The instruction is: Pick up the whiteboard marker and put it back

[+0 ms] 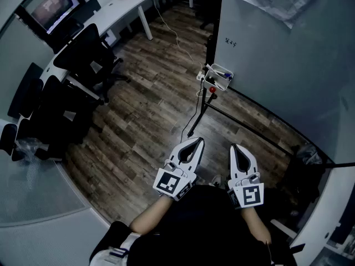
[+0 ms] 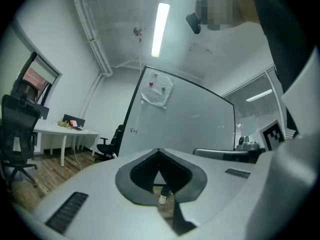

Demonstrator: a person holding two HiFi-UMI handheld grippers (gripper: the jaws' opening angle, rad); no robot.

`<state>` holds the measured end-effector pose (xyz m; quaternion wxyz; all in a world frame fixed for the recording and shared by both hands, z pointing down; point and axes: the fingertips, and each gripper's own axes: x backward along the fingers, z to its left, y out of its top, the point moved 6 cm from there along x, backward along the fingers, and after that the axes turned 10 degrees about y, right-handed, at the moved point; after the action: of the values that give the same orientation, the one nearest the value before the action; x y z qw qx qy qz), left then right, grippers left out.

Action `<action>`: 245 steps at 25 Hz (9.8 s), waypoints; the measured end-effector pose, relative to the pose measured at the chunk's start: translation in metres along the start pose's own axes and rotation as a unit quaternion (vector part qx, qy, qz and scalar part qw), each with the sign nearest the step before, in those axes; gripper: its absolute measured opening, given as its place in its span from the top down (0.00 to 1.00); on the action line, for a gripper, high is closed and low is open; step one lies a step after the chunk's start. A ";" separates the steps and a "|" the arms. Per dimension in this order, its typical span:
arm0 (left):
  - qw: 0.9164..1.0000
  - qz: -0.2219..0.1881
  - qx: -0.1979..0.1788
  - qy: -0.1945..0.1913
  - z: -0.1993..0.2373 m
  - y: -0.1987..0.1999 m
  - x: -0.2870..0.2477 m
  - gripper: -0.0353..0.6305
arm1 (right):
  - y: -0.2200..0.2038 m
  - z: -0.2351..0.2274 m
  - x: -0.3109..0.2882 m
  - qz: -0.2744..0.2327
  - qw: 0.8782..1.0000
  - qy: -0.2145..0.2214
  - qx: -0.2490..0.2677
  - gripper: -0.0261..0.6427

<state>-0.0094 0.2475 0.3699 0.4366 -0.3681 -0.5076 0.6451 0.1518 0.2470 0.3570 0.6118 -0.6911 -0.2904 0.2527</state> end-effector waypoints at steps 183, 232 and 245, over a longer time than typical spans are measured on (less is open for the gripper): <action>0.992 0.099 0.040 -0.071 0.138 -0.022 -0.262 0.93 | -0.091 -0.198 -0.236 0.167 0.979 -0.110 -0.031 0.81; 0.995 0.064 0.038 -0.069 0.140 -0.007 -0.245 0.93 | -0.078 -0.188 -0.236 0.138 0.983 -0.123 0.006 0.84; 0.996 0.069 0.018 -0.060 0.139 -0.005 -0.232 0.93 | -0.069 -0.180 -0.228 0.124 0.985 -0.122 0.015 0.84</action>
<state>-0.0552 -0.0158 0.4116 0.3664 -0.3549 -0.4948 0.7035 0.1113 -0.0350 0.4461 0.5457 -0.6764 -0.2711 0.4139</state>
